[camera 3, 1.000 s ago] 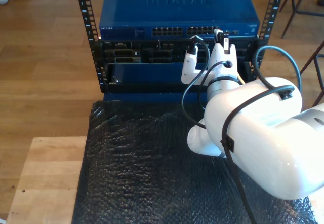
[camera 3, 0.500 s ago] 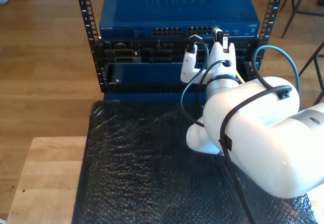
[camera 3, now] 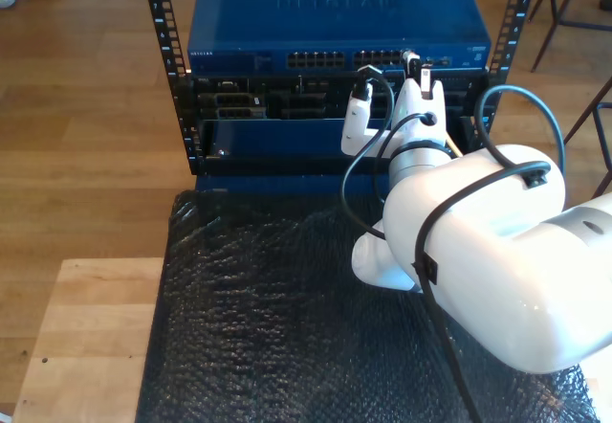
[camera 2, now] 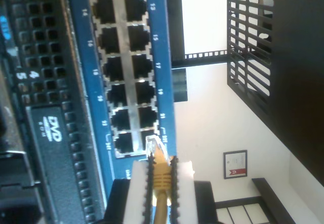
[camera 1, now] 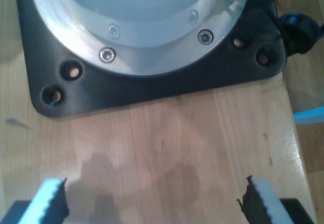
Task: Grab the cable and plug it in
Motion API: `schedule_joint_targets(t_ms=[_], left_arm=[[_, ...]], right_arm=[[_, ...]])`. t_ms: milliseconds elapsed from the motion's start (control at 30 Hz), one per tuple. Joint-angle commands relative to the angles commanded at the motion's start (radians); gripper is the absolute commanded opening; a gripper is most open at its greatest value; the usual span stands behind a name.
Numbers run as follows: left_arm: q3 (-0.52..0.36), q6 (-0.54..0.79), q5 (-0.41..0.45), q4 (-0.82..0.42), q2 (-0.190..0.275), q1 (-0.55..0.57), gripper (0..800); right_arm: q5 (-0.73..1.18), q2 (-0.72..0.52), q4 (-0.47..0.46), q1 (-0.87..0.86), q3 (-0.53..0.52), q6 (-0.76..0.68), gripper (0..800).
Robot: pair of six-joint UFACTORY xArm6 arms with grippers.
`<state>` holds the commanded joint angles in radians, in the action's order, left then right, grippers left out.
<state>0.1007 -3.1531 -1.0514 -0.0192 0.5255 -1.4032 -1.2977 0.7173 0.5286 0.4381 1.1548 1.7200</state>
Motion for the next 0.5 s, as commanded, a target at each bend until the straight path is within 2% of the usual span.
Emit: schedule_joint_targets(t_ms=[500], left_arm=[[0.0,0.0,0.0,0.0,0.0,0.0,800]], right_arm=[[0.002,0.011,0.0,0.0,0.028,0.0,0]])
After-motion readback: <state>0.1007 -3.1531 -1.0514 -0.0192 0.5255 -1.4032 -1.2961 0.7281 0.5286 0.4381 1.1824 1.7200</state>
